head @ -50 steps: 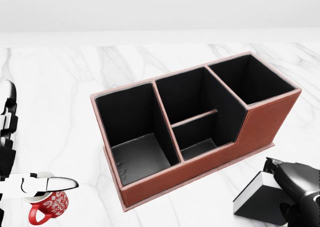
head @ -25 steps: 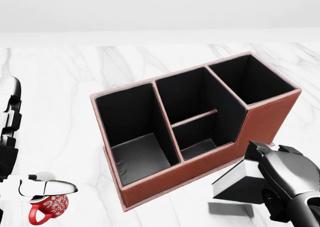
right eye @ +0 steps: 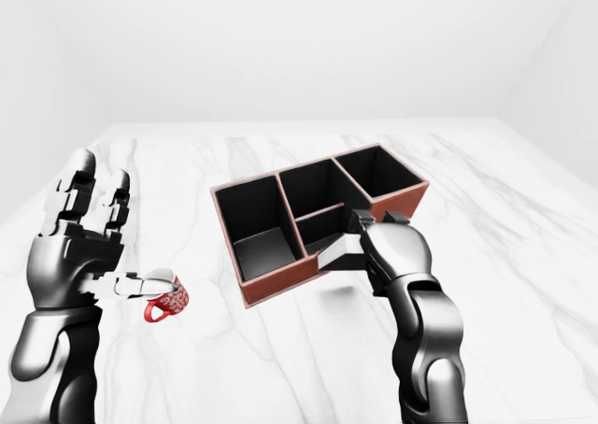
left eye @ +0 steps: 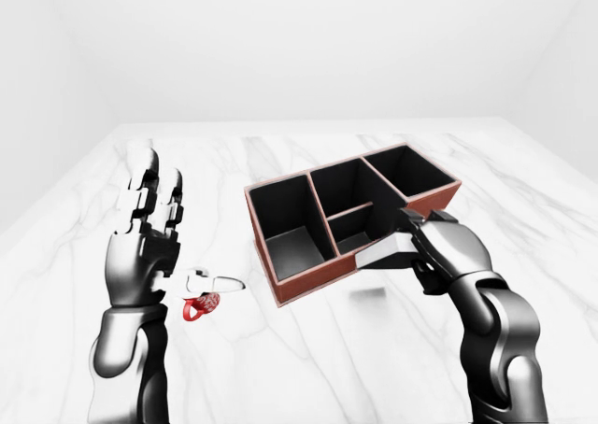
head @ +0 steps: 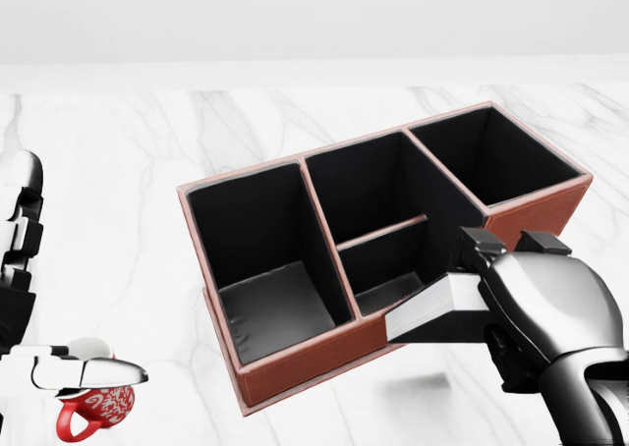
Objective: Pick up the book and place it in the left compartment of the caddy.
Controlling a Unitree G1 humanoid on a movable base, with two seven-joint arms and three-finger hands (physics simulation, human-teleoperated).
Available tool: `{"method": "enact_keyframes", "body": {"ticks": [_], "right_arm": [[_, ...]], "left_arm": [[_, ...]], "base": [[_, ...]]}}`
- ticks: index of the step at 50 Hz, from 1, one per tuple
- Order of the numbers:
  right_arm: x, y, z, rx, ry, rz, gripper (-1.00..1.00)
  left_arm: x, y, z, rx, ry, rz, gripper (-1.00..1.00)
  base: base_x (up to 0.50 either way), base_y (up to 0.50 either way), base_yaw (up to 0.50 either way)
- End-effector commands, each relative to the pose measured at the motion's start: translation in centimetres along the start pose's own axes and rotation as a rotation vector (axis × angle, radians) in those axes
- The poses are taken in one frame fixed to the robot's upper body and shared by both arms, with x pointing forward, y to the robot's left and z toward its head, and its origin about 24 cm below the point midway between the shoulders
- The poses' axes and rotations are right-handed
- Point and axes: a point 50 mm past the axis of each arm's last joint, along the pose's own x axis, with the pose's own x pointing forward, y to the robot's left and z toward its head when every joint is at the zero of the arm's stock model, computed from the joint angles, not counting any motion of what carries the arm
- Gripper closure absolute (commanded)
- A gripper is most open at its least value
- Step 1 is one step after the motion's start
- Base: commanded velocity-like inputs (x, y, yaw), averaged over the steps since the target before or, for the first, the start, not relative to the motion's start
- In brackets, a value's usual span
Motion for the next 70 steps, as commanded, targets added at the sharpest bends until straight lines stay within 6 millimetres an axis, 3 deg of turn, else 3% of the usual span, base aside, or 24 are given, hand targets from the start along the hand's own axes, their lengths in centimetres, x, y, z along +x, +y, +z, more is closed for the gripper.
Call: {"method": "enact_keyframes", "body": {"ticks": [1, 14, 30, 42, 70], "right_arm": [[0.6, -1.8, 2.0, -0.019, -0.068, -0.081, 1.0], [1.8, -3.9, 5.2, -0.046, -0.164, -0.167, 1.0], [2.7, -5.0, 7.9, -0.065, -0.223, -0.204, 1.0], [3.5, -4.9, 9.7, -0.08, -0.249, -0.189, 1.0], [6.5, -2.6, 13.5, -0.155, -0.276, -0.043, 1.0]], "left_arm": [[-0.1, 0.1, 0.1, -0.012, -0.004, -0.007, -1.0], [-0.3, 0.5, 0.2, -0.02, -0.007, -0.008, -1.0], [-0.4, 0.9, -0.3, -0.034, 0.012, -0.016, -1.0], [-0.6, 1.2, -0.6, -0.036, 0.026, -0.012, -1.0], [-0.3, 1.7, -1.1, -0.043, 0.04, 0.003, -1.0]], "base": [[0.0, 0.0, 0.0], [0.0, 0.0, 0.0], [0.0, 0.0, 0.0], [0.0, 0.0, 0.0], [0.0, 0.0, 0.0]]}}
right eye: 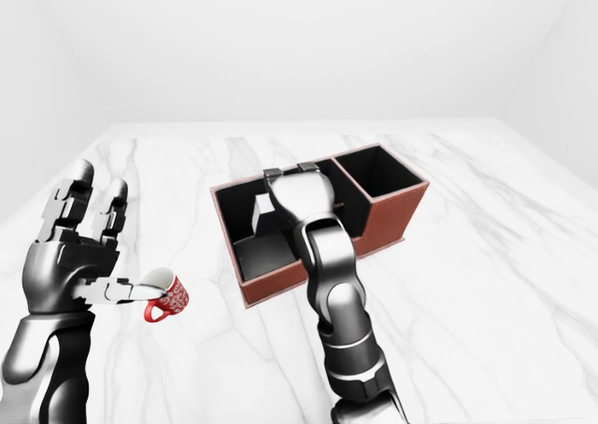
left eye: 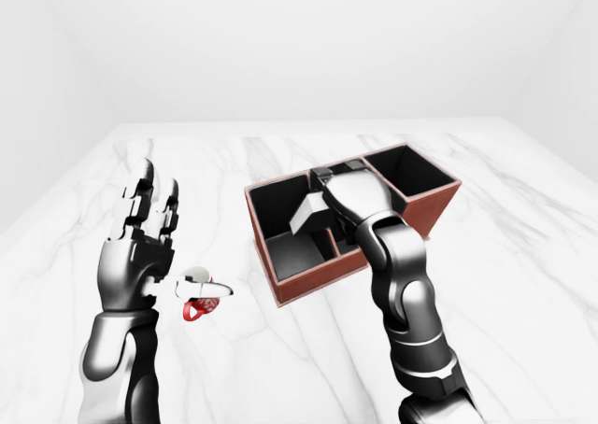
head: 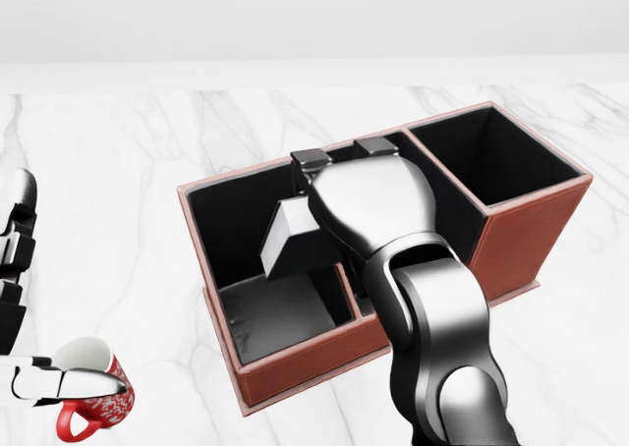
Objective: Pick up the book and place it in the left compartment of the caddy.
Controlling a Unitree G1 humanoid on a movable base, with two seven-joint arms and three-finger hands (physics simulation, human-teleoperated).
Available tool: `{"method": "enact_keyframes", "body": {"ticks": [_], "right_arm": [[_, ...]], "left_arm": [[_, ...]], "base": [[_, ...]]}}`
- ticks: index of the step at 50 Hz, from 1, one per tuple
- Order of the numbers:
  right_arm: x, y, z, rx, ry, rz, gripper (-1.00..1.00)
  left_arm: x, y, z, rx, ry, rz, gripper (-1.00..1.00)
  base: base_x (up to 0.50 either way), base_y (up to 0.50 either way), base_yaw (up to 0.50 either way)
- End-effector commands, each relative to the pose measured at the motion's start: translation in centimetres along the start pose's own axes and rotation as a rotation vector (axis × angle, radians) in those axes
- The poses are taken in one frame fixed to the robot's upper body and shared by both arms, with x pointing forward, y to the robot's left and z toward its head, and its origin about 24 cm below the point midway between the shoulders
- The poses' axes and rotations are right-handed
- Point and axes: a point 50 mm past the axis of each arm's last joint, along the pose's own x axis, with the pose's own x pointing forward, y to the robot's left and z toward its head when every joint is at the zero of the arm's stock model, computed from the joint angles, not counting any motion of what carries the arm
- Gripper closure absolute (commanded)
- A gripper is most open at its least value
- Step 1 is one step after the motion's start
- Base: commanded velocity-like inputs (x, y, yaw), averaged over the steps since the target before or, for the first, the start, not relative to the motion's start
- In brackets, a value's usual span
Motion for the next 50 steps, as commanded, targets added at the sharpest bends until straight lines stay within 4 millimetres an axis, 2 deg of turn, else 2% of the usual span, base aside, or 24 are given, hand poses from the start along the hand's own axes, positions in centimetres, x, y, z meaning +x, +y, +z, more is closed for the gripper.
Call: {"method": "enact_keyframes", "body": {"ticks": [1, 10, 31, 50], "right_arm": [[1.6, 0.5, 1.3, -0.025, -0.018, 0.052, 1.0], [2.9, 1.3, 2.1, -0.039, -0.036, 0.114, 1.0], [5.0, 3.2, 4.3, -0.048, -0.095, 0.246, 1.0], [6.0, 4.4, 4.3, -0.071, -0.097, 0.322, 1.0]], "left_arm": [[0.5, 0.3, -0.1, -0.002, -0.004, 0.007, -1.0], [2.6, 0.9, 0.3, -0.002, -0.04, 0.012, -1.0], [2.5, 1.8, 0.2, -0.01, -0.032, 0.025, -1.0], [2.6, 2.1, -0.1, -0.011, -0.019, 0.03, -1.0]], "base": [[0.0, 0.0, 0.0], [0.0, 0.0, 0.0], [0.0, 0.0, 0.0], [0.0, 0.0, 0.0]]}}
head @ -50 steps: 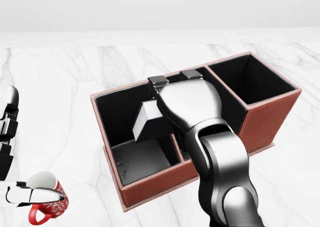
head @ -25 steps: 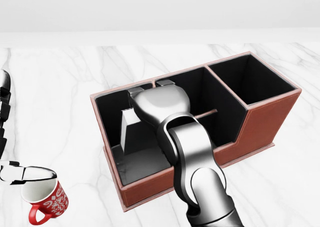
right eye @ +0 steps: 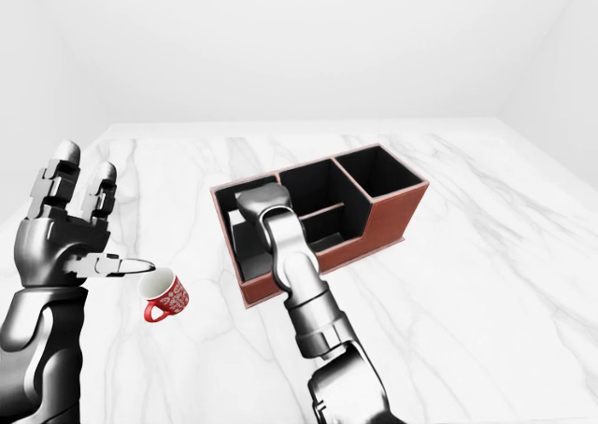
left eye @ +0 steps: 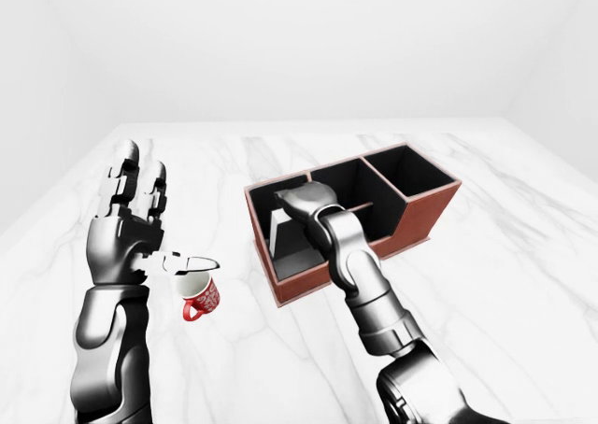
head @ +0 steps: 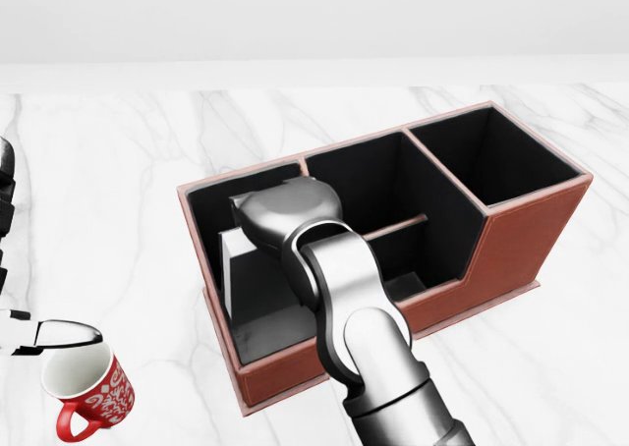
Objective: Pick up the book and place it in the left compartment of the caddy.
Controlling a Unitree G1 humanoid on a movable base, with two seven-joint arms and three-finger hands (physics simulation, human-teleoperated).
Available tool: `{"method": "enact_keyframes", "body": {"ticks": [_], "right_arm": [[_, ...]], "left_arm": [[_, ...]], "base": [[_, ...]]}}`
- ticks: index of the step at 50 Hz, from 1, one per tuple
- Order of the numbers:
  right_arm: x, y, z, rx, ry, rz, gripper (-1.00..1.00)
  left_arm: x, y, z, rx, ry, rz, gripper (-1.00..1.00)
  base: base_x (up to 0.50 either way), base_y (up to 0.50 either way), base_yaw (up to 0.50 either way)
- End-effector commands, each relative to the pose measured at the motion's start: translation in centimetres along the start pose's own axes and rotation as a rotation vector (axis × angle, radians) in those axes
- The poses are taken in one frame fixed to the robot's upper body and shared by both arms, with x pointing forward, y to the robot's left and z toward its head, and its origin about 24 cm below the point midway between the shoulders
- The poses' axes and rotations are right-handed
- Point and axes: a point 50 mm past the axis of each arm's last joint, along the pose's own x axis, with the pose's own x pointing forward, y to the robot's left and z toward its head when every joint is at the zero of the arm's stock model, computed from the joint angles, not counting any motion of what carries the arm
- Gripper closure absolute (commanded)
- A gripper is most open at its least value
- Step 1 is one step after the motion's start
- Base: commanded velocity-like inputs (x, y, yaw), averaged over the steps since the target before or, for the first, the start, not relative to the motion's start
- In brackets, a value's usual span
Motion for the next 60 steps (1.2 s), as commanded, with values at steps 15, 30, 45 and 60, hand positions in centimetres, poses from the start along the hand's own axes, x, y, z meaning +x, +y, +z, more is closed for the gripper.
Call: {"method": "enact_keyframes", "body": {"ticks": [15, 30, 45, 60], "right_arm": [[1.5, 0.4, -0.2, -0.034, 0.016, 0.077, 1.0], [3.0, 1.5, -0.1, -0.03, 0.004, 0.1, 1.0], [4.2, 1.8, -0.2, -0.036, 0.003, 0.039, 1.0], [5.0, 3.1, -0.6, -0.042, 0.012, 0.041, 1.0]], "left_arm": [[0.3, 0.2, -0.2, -0.003, 0.007, 0.005, -1.0], [0.1, 0.4, -0.7, -0.006, 0.027, 0.011, -1.0], [0.1, 0.6, -1.2, -0.011, 0.051, 0.017, -1.0], [0.0, 0.6, -1.5, -0.012, 0.062, 0.017, -1.0]], "base": [[0.0, 0.0, 0.0], [0.0, 0.0, 0.0], [0.0, 0.0, 0.0], [0.0, 0.0, 0.0]]}}
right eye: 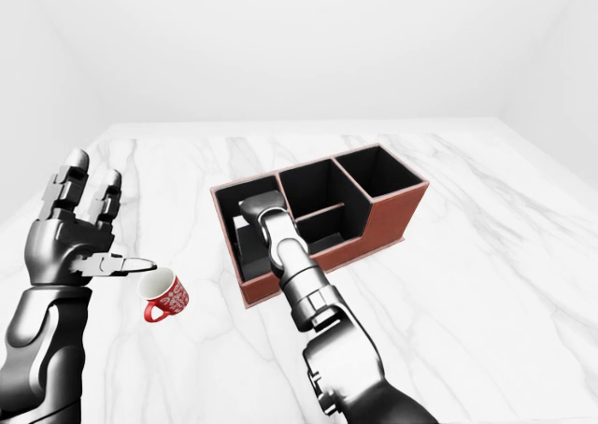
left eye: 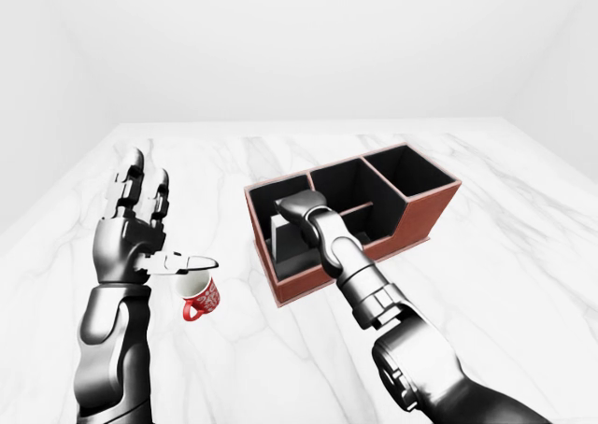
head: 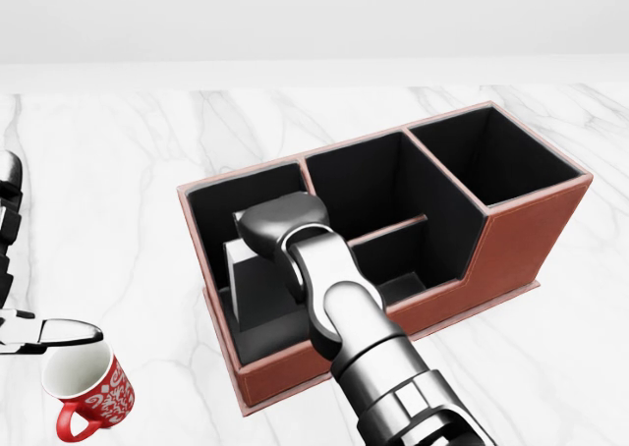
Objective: Pick up the book and place it in the left compartment of the caddy.
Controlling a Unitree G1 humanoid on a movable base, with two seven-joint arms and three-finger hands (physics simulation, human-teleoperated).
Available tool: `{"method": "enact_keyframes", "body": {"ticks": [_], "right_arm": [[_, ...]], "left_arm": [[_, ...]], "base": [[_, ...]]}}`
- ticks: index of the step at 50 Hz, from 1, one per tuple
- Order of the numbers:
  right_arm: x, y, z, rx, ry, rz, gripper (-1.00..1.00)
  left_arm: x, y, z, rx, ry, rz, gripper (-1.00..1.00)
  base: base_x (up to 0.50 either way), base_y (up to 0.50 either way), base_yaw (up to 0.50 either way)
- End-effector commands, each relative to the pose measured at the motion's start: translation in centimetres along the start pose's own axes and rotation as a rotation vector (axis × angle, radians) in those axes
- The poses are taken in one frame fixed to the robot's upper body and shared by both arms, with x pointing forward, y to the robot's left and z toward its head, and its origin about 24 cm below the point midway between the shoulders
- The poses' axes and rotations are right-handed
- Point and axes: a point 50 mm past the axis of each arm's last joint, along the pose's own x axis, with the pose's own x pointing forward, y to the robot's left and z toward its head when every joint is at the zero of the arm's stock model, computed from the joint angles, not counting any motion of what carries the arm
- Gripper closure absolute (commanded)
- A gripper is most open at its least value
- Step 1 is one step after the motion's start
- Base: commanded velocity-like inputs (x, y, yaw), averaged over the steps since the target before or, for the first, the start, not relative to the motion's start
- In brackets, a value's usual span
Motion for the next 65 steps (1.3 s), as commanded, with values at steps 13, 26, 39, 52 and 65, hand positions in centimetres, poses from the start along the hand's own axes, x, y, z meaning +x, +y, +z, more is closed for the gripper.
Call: {"method": "enact_keyframes", "body": {"ticks": [13, 26, 39, 52, 65], "right_arm": [[1.4, 1.6, -0.3, -0.004, 0.015, -0.024, 1.0], [1.8, 2.8, -0.7, 0.012, 0.03, -0.021, 1.0], [1.9, 3.7, -0.6, 0.038, 0.034, -0.027, 1.0], [1.8, 5.1, -0.4, 0.049, 0.032, -0.013, 1.0], [1.7, 6.8, -0.1, 0.035, 0.03, 0.02, 1.0]], "left_arm": [[-0.5, 0.3, -0.4, -0.004, 0.019, 0.008, -1.0], [-0.9, 0.5, -0.6, -0.007, 0.033, 0.012, -1.0], [-1.1, 0.6, -0.9, -0.01, 0.046, 0.017, -1.0], [-1.2, 0.7, -1.1, -0.012, 0.054, 0.019, -1.0], [-1.4, 0.7, -1.2, -0.012, 0.059, 0.019, -1.0]], "base": [[0.0, 0.0, 0.0], [0.0, 0.0, 0.0], [0.0, 0.0, 0.0], [0.0, 0.0, 0.0], [0.0, 0.0, 0.0]]}}
